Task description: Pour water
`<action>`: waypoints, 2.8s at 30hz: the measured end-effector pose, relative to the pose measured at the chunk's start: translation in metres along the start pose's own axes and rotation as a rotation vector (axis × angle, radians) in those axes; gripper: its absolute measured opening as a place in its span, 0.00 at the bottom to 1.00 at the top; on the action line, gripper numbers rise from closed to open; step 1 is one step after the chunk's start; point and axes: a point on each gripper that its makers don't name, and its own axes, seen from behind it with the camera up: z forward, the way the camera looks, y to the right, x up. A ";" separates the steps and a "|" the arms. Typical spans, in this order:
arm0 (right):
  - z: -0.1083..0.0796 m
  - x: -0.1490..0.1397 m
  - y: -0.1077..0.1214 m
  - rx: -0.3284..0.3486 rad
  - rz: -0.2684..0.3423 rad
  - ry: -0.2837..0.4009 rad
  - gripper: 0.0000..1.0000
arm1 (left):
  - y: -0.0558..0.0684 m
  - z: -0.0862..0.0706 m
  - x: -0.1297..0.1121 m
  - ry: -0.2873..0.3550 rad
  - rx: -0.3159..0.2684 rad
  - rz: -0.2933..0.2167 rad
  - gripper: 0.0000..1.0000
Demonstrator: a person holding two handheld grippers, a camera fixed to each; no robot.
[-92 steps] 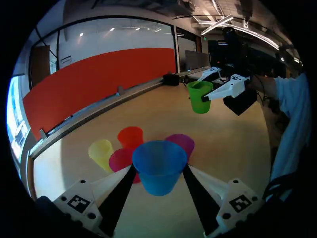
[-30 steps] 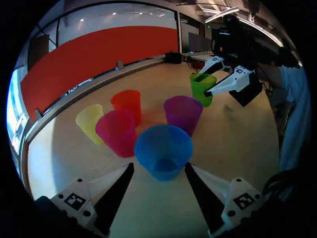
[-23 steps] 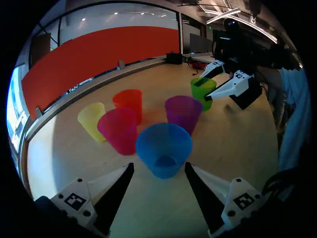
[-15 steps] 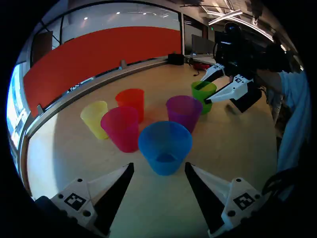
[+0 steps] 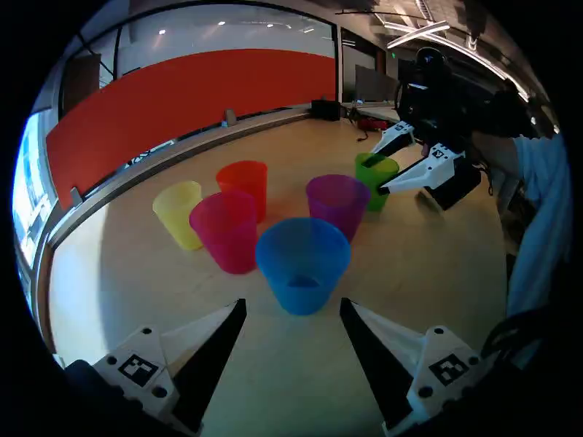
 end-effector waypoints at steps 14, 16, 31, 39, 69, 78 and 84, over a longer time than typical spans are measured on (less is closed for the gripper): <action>-0.019 -0.012 0.001 -0.041 0.003 -0.004 0.99 | -0.006 -0.013 -0.006 -0.001 0.049 -0.020 0.96; -0.026 -0.014 0.002 -0.050 0.007 -0.003 0.99 | -0.008 -0.016 -0.008 0.001 0.058 -0.028 0.96; -0.074 -0.031 0.014 -0.156 0.043 0.012 0.99 | -0.029 -0.045 -0.009 0.078 0.188 -0.086 0.96; -0.087 -0.028 0.026 -0.244 0.097 0.053 0.99 | -0.045 -0.054 -0.004 0.140 0.272 -0.117 0.96; -0.129 0.010 0.071 -0.587 0.236 0.286 0.99 | -0.092 -0.094 0.020 0.386 0.535 -0.290 0.95; -0.154 0.038 0.089 -0.717 0.276 0.458 0.99 | -0.093 -0.105 0.045 0.486 0.557 -0.299 0.95; -0.175 0.061 0.090 -0.783 0.239 0.565 0.99 | -0.097 -0.114 0.065 0.543 0.586 -0.301 0.95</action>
